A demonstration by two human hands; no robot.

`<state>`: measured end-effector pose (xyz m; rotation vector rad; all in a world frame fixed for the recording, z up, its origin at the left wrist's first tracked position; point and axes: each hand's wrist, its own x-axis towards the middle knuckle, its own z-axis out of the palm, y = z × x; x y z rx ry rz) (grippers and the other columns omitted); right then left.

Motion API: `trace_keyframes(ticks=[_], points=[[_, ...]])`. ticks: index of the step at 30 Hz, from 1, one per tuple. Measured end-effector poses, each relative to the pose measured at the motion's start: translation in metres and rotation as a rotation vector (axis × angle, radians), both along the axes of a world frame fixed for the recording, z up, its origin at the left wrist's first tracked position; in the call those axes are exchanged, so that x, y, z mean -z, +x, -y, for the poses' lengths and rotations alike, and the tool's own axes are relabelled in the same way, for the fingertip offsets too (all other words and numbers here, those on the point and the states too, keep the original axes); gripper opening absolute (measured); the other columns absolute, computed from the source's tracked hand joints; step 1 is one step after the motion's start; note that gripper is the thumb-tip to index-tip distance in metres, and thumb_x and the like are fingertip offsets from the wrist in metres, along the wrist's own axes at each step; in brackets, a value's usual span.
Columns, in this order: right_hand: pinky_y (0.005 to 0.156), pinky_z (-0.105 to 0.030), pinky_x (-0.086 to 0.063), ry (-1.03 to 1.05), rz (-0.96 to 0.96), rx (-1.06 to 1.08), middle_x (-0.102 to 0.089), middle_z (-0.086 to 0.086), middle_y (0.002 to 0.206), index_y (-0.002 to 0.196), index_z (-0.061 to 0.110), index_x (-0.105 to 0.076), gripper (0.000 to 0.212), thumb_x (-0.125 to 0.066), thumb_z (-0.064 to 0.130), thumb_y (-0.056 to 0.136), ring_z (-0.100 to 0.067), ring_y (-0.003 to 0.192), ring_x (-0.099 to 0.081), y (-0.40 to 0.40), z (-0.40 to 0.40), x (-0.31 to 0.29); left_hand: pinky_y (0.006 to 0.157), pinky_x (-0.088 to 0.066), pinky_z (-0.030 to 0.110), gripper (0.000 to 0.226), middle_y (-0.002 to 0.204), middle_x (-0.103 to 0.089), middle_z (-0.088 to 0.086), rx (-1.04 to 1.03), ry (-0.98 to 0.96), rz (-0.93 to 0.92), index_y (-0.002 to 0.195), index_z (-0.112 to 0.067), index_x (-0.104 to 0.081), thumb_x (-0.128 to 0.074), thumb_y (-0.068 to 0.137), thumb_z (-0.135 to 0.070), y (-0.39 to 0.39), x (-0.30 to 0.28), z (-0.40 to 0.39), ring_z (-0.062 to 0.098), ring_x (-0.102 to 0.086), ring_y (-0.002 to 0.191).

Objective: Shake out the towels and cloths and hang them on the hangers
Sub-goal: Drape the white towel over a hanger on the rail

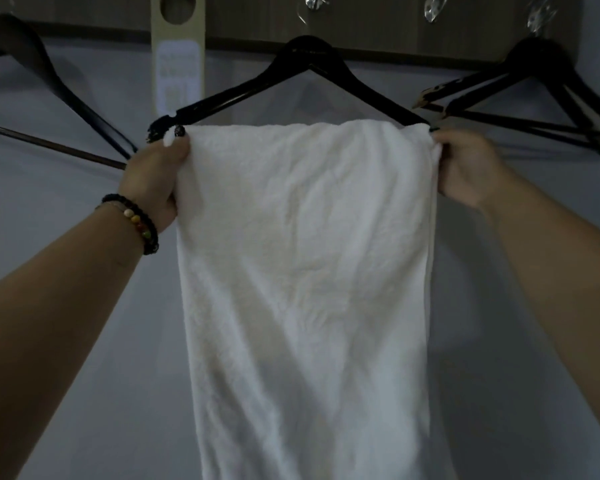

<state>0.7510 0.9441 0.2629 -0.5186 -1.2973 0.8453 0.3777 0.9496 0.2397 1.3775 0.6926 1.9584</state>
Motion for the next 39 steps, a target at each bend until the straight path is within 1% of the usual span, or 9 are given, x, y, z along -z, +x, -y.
trace_keyframes(ticks=[5, 8, 11, 15, 18, 24, 29, 35, 39], points=[[0.075, -0.026, -0.049, -0.044, -0.106, -0.028, -0.057, -0.003, 0.075, 0.073, 0.016, -0.051, 0.005, -0.055, 0.013, 0.072, -0.018, 0.074, -0.057, 0.005, 0.004, 0.004, 0.081, -0.056, 0.034, 0.01, 0.105, -0.071, -0.002, -0.027, -0.016, -0.021, 0.097, -0.023, -0.065, -0.063, 0.092, -0.031, 0.009, 0.003, -0.002, 0.016, -0.069, 0.096], [0.07, -0.026, -0.047, -0.104, -0.121, -0.017, -0.049, -0.003, 0.07, 0.068, 0.023, -0.036, 0.027, -0.058, 0.013, 0.081, -0.017, 0.067, -0.051, -0.004, 0.0, -0.02, 0.081, -0.056, 0.036, 0.013, 0.105, -0.071, -0.002, -0.021, -0.077, -0.004, 0.1, -0.023, -0.064, -0.064, 0.09, -0.031, 0.011, -0.001, -0.009, 0.018, -0.069, 0.095], [0.086, -0.033, -0.053, -0.224, 0.014, 0.175, -0.065, -0.01, 0.105, 0.099, 0.008, -0.066, 0.014, -0.056, 0.017, 0.093, -0.022, 0.095, -0.064, -0.002, -0.017, -0.037, 0.073, -0.054, 0.033, 0.022, 0.105, -0.071, -0.002, 0.0, -0.115, 0.012, 0.109, -0.021, -0.063, -0.061, 0.092, -0.035, 0.012, -0.003, -0.018, 0.016, -0.069, 0.091], [0.094, -0.039, -0.052, -0.302, 0.201, 0.489, -0.066, -0.009, 0.099, 0.121, 0.005, -0.061, 0.03, -0.058, 0.013, 0.092, -0.021, 0.097, -0.063, -0.01, -0.022, -0.056, 0.086, -0.056, 0.039, 0.025, 0.103, -0.07, -0.002, -0.096, -0.133, 0.027, 0.107, -0.022, -0.063, -0.062, 0.09, -0.04, 0.009, -0.014, -0.026, 0.018, -0.068, 0.092], [0.076, -0.029, -0.055, -0.173, 0.128, 0.666, -0.063, -0.007, 0.113, 0.13, 0.005, -0.052, 0.045, -0.062, 0.021, 0.09, -0.02, 0.093, -0.063, -0.015, -0.03, -0.058, 0.071, -0.055, 0.026, 0.014, 0.085, -0.063, -0.006, -0.197, -0.082, 0.006, 0.083, -0.027, -0.059, -0.059, 0.093, -0.037, 0.012, -0.013, -0.028, 0.012, -0.061, 0.073], [0.083, -0.035, -0.058, -0.018, -0.072, 0.493, -0.071, -0.003, 0.105, 0.106, 0.013, -0.069, 0.031, -0.075, 0.029, 0.081, -0.019, 0.096, -0.069, -0.005, -0.042, 0.012, 0.078, -0.058, 0.032, 0.027, 0.095, -0.071, -0.007, -0.289, -0.023, -0.126, 0.095, -0.021, -0.069, -0.068, 0.084, -0.045, 0.013, 0.027, -0.027, 0.013, -0.069, 0.086], [0.084, -0.035, -0.058, -0.033, 0.033, 0.352, -0.073, -0.004, 0.105, 0.106, 0.009, -0.07, 0.035, -0.081, 0.025, 0.076, -0.018, 0.095, -0.071, -0.008, -0.032, 0.081, 0.073, -0.057, 0.029, 0.018, 0.098, -0.071, -0.01, -0.18, -0.098, -0.243, 0.098, -0.029, -0.065, -0.065, 0.088, -0.043, 0.021, 0.09, -0.022, 0.008, -0.07, 0.088], [0.082, -0.04, -0.058, -0.22, 0.207, 0.409, -0.07, -0.002, 0.112, 0.121, 0.012, -0.059, 0.076, -0.092, 0.032, 0.056, -0.017, 0.096, -0.07, -0.018, -0.03, 0.177, 0.077, -0.055, 0.033, 0.03, 0.106, -0.069, -0.008, -0.097, -0.254, -0.309, 0.109, -0.026, -0.063, -0.07, 0.085, -0.041, 0.028, 0.168, -0.017, 0.013, -0.067, 0.096], [0.086, -0.036, -0.057, -0.331, 0.287, 0.425, -0.069, -0.003, 0.108, 0.117, 0.009, -0.062, 0.056, -0.086, 0.02, 0.069, -0.017, 0.093, -0.069, -0.026, -0.028, 0.23, 0.068, -0.053, 0.026, 0.028, 0.097, -0.067, -0.011, -0.121, -0.305, -0.318, 0.107, -0.022, -0.062, -0.07, 0.085, -0.038, 0.036, 0.201, -0.009, 0.008, -0.065, 0.089]])
